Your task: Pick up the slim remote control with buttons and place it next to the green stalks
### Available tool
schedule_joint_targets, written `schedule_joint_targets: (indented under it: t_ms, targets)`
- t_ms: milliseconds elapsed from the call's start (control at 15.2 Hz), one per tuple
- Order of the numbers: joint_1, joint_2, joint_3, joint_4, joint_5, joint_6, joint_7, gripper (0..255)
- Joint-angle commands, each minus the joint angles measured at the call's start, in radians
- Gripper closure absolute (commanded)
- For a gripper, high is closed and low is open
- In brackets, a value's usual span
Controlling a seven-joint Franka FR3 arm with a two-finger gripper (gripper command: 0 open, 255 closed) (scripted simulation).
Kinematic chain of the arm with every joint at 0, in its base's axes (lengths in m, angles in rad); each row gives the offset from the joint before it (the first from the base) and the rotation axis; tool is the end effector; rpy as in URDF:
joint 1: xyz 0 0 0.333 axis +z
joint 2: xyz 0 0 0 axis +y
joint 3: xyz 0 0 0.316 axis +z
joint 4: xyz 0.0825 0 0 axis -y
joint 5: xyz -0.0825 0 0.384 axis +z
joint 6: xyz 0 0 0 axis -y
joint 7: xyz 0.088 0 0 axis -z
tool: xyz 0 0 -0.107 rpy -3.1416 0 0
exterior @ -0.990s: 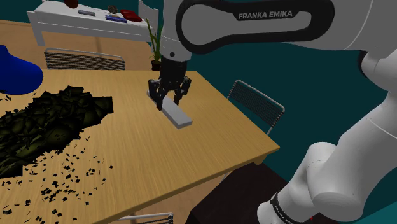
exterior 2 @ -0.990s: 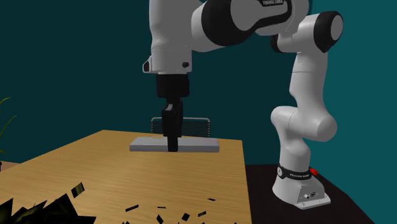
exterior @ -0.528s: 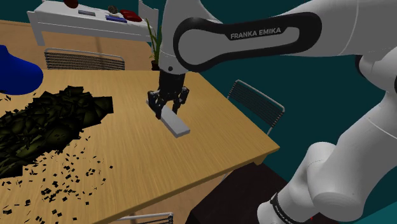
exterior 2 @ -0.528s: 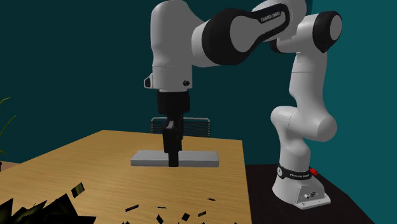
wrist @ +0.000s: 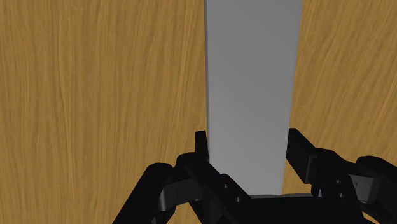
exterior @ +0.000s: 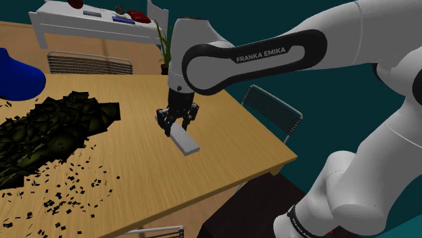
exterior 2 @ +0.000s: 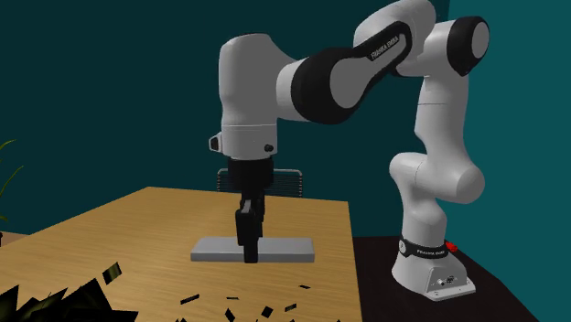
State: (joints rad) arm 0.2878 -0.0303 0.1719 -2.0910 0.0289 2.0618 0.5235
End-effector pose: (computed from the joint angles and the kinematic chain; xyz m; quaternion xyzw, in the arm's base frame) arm 0.4819 0.2408 0.4363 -0.9992 0.0387 0.0045 0.0091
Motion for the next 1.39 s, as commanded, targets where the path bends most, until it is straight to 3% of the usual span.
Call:
schedule_joint_targets:
  t_ms: [0,990,1320]
  targets:
    - [0.0,0.01,0.001,-0.016,-0.002,0.027,0.001,255]
    - [0.003,0.107,0.002,-0.116,-0.02,0.222,0.012,255]
    - [0.003,0.112,0.002,-0.119,-0.021,0.23,0.012,255]
